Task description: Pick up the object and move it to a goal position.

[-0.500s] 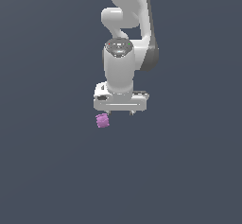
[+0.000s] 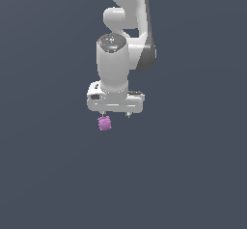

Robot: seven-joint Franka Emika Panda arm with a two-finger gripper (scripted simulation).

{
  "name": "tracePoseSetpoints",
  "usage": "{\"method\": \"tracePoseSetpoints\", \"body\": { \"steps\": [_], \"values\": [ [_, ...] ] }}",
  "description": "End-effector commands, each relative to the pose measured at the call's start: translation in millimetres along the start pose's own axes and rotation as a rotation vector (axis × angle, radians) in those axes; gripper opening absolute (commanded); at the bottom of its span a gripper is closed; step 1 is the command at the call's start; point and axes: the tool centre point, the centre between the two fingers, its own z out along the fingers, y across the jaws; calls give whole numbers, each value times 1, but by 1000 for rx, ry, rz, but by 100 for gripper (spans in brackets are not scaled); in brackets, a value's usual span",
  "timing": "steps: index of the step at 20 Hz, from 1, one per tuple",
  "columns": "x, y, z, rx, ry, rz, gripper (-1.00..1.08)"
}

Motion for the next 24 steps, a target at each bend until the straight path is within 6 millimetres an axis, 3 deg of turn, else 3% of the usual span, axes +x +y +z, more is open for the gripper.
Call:
{"method": "tracePoseSetpoints", "body": {
  "steps": [1,12,24],
  "values": [
    [1,6,-2,-5,6,4,100],
    [-3,12,8,-3,-2,-31,100],
    [-25,44,54,5,-34,-196,100]
  ]
}}
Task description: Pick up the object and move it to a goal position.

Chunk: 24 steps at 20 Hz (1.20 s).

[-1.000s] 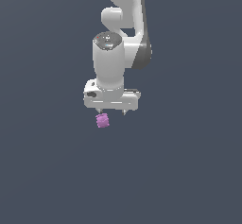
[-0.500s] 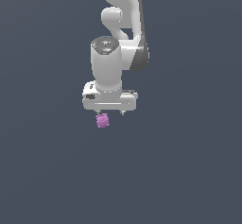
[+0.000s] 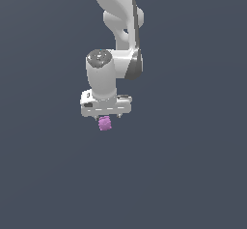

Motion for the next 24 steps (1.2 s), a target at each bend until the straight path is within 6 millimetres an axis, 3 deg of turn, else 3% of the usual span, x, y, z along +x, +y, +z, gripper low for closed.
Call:
{"method": "tracePoseSetpoints", "body": {
  "steps": [1,11,19,24],
  "values": [
    [-7,7,12,4,-7,-42,100],
    [-26,22,39,15,-24,-145,100],
    [-28,24,44,17,-26,-154,100],
    [-29,23,59,17,-26,-155,100]
  ]
}}
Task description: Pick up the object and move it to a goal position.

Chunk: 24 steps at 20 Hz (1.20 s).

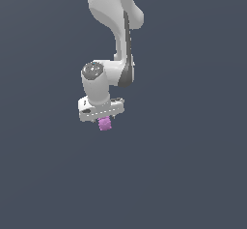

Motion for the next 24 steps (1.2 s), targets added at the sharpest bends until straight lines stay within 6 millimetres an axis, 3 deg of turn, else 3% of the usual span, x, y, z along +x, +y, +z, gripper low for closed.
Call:
{"method": "tracePoseSetpoints", "body": {
  "steps": [1,6,11,12,24],
  "values": [
    [-1,0,11,1,-1,-1,100],
    [-1,-1,33,1,-1,-3,100],
    [-1,0,40,1,-1,-3,100],
    [-1,0,40,1,-1,-3,-100],
    [0,-1,38,0,0,-3,-100]
  ]
}}
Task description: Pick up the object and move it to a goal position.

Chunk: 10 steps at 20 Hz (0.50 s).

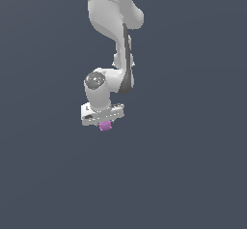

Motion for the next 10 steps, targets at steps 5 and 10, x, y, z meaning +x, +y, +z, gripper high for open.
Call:
{"method": "tracePoseSetpoints", "body": {
  "steps": [5,10],
  "values": [
    [1,-8,-11,0,0,0,-100],
    [1,-25,-33,0,0,0,-100]
  ]
}}
